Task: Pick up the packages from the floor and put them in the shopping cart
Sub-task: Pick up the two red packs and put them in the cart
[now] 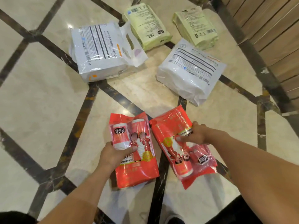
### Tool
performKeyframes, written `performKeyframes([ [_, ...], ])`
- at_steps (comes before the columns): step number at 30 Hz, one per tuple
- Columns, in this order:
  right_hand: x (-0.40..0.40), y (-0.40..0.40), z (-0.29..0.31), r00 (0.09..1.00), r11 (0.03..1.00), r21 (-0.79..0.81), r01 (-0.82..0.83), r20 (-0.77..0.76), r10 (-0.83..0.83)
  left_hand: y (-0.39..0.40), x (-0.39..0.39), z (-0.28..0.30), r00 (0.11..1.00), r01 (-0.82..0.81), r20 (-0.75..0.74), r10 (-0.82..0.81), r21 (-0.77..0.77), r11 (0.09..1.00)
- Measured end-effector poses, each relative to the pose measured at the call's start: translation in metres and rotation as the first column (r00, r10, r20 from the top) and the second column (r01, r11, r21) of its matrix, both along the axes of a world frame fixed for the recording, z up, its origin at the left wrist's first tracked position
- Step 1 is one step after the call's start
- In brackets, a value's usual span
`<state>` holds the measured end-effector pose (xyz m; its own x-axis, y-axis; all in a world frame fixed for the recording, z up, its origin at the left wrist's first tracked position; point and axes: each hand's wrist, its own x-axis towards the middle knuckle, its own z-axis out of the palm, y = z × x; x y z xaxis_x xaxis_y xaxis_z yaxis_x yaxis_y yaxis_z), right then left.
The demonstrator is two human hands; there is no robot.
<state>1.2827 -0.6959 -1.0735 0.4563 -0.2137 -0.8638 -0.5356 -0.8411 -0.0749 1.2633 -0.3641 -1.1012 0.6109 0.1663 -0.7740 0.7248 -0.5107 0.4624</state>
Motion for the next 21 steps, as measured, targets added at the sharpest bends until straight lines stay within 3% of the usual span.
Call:
performKeyframes([
  [5, 0.007, 0.007, 0.007, 0.983, 0.987, 0.059, 0.149, 0.096, -0.154, -0.005, 0.004, 0.003, 0.995, -0.073, -0.079, 0.065, -0.107, 0.992],
  [9, 0.012, 0.011, 0.013, 0.959, 0.966, 0.145, 0.212, 0.159, -0.234, -0.005, 0.005, 0.005, 0.992, -0.125, -0.054, 0.118, -0.148, 0.981],
  [15, 0.019, 0.024, 0.022, 0.904, 0.914, 0.311, 0.26, 0.255, -0.344, -0.011, 0.014, 0.014, 0.979, -0.195, 0.039, 0.202, -0.138, 0.971],
  [18, 0.02, 0.031, 0.036, 0.871, 0.919, 0.297, 0.258, 0.34, -0.354, -0.019, 0.022, 0.036, 0.966, -0.219, 0.12, 0.229, -0.093, 0.971],
  [21, 0.009, 0.045, 0.074, 0.814, 0.924, 0.236, 0.3, 0.442, -0.377, -0.027, 0.027, 0.096, 0.954, -0.168, 0.234, 0.186, -0.094, 0.981],
])
